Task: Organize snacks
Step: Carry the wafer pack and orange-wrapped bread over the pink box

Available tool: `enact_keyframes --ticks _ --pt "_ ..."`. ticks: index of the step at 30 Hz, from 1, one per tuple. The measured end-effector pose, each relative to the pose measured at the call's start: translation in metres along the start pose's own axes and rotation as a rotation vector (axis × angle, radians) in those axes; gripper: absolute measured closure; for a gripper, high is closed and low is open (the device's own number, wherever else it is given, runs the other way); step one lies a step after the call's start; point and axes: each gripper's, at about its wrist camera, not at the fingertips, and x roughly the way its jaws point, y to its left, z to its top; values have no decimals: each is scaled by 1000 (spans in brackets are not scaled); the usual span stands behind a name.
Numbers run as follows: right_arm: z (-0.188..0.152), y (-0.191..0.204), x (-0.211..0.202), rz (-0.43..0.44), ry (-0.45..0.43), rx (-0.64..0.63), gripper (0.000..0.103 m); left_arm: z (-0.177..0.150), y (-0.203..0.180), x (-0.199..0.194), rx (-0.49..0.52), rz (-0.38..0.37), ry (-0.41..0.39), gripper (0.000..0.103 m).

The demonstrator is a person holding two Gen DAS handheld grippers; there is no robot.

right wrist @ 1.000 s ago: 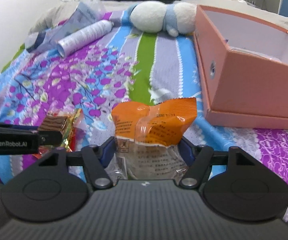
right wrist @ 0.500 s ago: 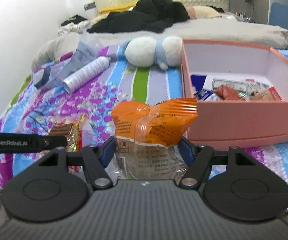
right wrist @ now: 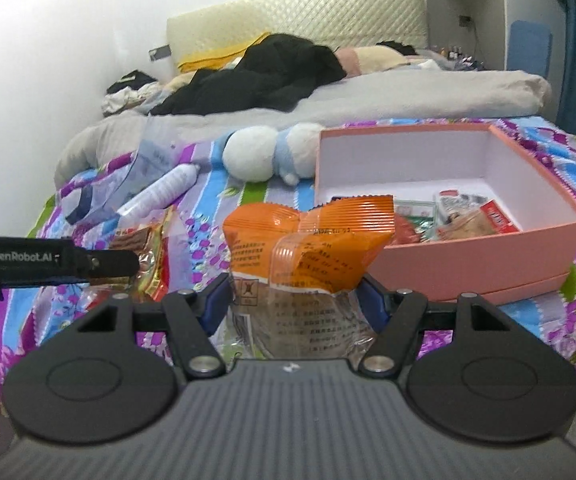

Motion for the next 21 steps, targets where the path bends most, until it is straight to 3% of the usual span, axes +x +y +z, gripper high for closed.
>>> enact_keyframes --ticks 9,21 --pt "9 -23 -9 -43 -26 25 33 19 -36 21 45 -83 9 49" --pt "42 -66 29 -91 -61 65 33 73 -75 93 135 -116 67 49"
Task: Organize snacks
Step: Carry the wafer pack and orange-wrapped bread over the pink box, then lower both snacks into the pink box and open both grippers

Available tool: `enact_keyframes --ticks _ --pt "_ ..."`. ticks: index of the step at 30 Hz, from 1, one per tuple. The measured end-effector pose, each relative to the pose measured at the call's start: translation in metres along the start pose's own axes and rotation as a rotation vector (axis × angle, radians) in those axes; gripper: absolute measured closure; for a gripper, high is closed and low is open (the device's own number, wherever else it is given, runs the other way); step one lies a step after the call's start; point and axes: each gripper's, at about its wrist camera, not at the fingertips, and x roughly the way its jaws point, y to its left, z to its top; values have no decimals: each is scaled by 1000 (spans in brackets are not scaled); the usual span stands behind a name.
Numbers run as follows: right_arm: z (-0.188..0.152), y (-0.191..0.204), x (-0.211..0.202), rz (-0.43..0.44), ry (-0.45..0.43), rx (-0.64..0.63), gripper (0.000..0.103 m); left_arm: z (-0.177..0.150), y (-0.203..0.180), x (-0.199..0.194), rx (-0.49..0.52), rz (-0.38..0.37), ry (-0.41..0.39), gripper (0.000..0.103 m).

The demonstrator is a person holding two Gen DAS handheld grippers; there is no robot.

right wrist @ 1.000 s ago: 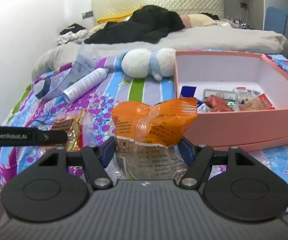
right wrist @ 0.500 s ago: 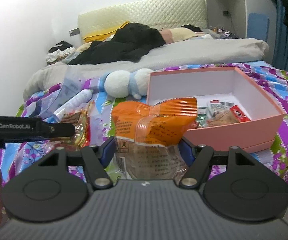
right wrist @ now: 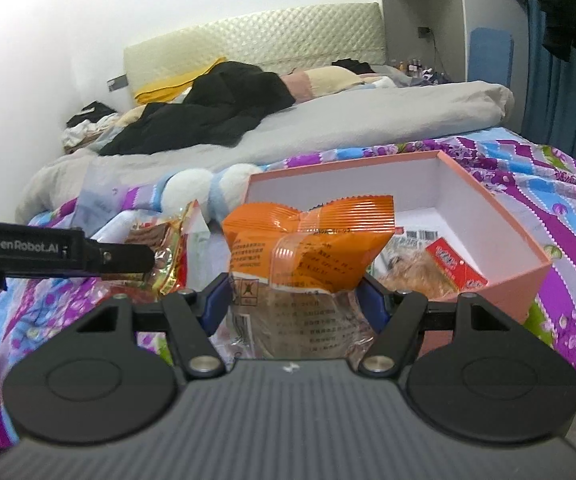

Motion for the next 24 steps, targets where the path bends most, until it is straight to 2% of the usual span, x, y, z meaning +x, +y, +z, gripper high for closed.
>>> enact_keyframes --ticks 11,19,24 --pt "29 -47 52 -34 28 41 33 47 -23 82 48 -15 62 49" --pt "34 -78 105 -21 69 82 33 62 -20 144 51 15 124 49" --pt "33 -85 133 -11 118 65 33 63 -18 172 42 15 156 49"
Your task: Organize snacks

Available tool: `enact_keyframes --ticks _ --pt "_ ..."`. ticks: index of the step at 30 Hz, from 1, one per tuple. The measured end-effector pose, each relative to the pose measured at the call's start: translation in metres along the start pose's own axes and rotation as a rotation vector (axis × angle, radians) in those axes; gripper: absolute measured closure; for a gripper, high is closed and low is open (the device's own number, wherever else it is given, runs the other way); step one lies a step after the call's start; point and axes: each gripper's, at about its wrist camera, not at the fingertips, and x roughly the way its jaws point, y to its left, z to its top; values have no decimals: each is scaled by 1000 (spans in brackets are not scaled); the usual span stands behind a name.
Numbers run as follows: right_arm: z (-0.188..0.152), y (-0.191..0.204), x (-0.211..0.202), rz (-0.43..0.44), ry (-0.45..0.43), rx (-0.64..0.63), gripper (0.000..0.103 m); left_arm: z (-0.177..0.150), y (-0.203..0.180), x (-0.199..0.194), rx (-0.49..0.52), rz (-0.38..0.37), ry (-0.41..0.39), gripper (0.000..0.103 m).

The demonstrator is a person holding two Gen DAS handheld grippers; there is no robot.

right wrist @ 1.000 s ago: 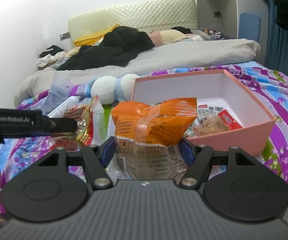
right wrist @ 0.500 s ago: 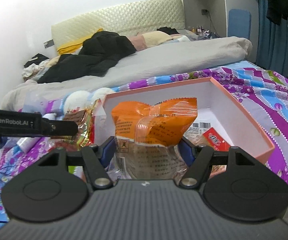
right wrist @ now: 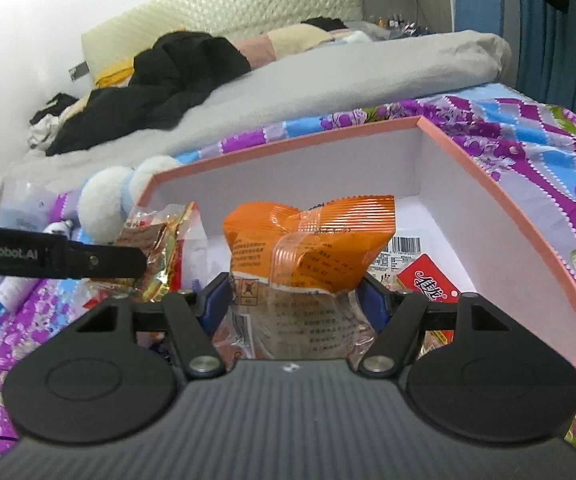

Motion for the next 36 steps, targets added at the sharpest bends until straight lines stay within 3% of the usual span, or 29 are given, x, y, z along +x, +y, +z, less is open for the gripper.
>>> enact_keyframes --ticks 7,12,15,19,32,35,36 --pt "0 -4 18 0 39 -8 33 5 0 12 22 19 7 49" --pt "2 -5 19 -7 52 -10 31 8 0 1 24 31 -12 37" --pt "3 -3 13 -5 51 -5 30 8 -1 -15 23 20 -38 37" --pt "2 2 0 5 52 -14 20 2 -5 -42 27 14 -64 37" --pt "1 24 -80 4 -47 -10 19 -26 -28 -147 81 -21 -171 29" --pt "1 30 -101 3 -78 -22 0 -35 -33 -171 97 -27 -203 28" --pt "0 32 -109 1 -93 -23 0 -37 -35 -178 100 -29 -211 24"
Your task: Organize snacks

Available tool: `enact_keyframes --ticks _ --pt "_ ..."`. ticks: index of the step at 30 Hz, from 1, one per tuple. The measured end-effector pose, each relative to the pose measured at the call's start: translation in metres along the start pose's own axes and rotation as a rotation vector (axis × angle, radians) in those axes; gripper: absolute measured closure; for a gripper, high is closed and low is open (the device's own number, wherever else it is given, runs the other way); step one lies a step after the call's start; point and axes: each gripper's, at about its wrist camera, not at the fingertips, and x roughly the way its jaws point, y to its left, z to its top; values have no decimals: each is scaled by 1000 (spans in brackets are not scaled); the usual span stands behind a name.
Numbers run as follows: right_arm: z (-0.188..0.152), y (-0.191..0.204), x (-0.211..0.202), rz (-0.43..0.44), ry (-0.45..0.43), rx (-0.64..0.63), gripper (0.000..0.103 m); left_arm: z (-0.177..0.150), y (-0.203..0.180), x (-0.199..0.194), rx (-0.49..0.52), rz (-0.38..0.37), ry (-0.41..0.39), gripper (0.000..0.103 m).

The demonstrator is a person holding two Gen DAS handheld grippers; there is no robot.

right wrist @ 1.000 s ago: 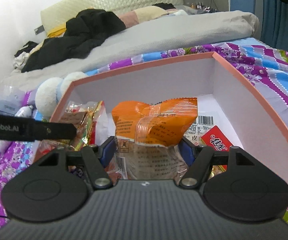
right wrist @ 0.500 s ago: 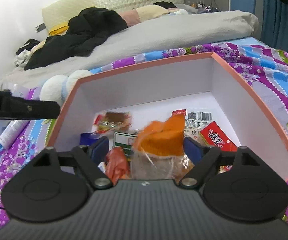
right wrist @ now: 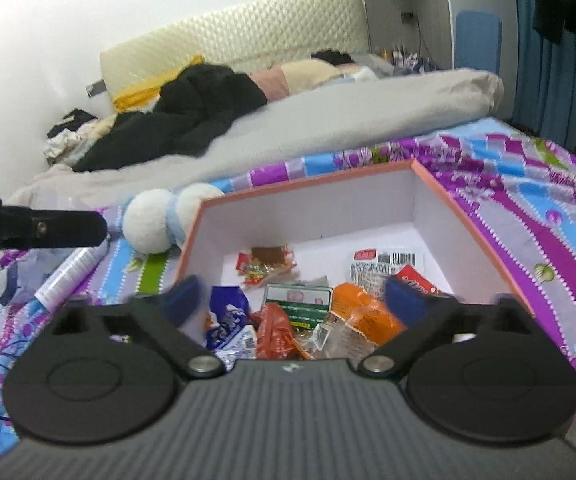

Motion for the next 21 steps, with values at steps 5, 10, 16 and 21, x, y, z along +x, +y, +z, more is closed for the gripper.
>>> enact_keyframes --ticks 5,10,16,21 --pt "-2 12 -34 -11 -58 -7 0 -10 -6 -39 5 6 -49 18" --pt "-7 20 -65 -20 -99 2 0 -22 -11 -71 5 22 -70 11" --pt "-16 25 -100 -28 -130 20 0 -41 -14 -101 -25 15 -92 5" --pt "-25 27 -122 -37 -146 22 0 -54 -21 -118 -11 37 -97 3"
